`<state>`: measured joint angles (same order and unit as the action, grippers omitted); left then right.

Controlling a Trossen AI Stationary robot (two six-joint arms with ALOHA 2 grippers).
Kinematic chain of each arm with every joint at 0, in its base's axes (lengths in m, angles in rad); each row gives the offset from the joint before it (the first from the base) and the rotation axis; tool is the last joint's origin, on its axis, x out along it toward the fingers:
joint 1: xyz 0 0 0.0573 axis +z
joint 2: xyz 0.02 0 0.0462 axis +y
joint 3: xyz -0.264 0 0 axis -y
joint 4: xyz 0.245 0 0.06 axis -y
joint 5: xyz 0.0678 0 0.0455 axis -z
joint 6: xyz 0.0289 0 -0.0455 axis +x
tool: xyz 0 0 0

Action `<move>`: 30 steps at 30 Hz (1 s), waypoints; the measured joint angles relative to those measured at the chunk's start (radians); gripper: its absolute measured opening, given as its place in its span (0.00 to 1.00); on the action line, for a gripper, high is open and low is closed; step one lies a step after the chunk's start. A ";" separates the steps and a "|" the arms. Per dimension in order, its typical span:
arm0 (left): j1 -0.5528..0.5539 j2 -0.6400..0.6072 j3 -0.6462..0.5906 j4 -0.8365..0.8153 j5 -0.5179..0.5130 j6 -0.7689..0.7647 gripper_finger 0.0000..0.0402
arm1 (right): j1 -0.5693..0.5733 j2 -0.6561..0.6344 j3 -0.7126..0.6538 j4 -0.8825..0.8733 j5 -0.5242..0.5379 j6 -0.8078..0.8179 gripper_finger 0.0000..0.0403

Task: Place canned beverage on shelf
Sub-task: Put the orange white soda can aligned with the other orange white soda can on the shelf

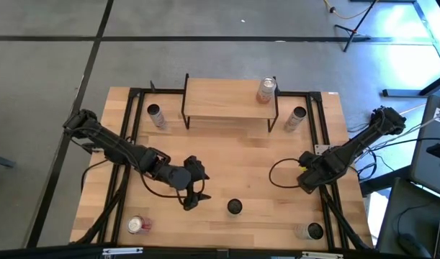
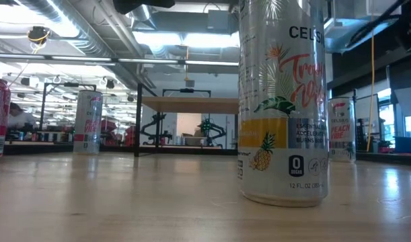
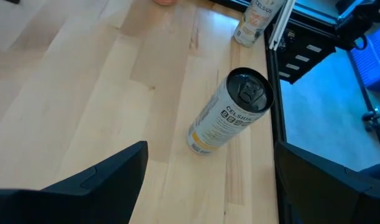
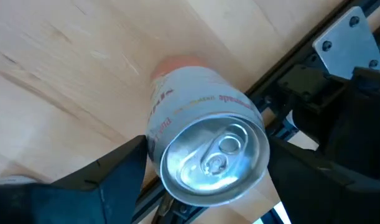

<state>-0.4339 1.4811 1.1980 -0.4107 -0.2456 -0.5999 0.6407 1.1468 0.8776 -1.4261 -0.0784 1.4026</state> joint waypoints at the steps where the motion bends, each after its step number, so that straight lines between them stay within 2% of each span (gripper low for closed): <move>1: 0.000 0.000 0.000 0.000 -0.001 0.000 0.85 | 0.000 -0.002 -0.012 0.012 0.000 -0.001 0.76; 9: 0.000 0.000 0.000 0.000 -0.003 0.008 0.85 | 0.000 -0.002 -0.041 0.035 -0.008 -0.024 0.76; 16: 0.000 0.000 0.000 0.000 -0.002 0.008 0.85 | 0.000 -0.002 -0.039 0.037 -0.007 -0.077 0.62; 24: 0.000 0.000 0.000 0.000 0.000 0.008 0.85 | 0.000 0.004 0.021 0.079 0.066 -0.176 0.61; 27: -0.001 0.000 0.000 0.000 0.001 0.009 0.85 | 0.000 0.004 0.019 0.068 0.052 -0.180 0.61; 30: -0.001 0.000 0.000 0.000 0.001 0.010 0.85 | 0.000 0.011 0.022 0.124 0.055 -0.179 0.69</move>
<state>-0.4347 1.4811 1.1976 -0.4110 -0.2447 -0.5900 0.6411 1.1580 0.8995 -1.3016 -0.0237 1.2236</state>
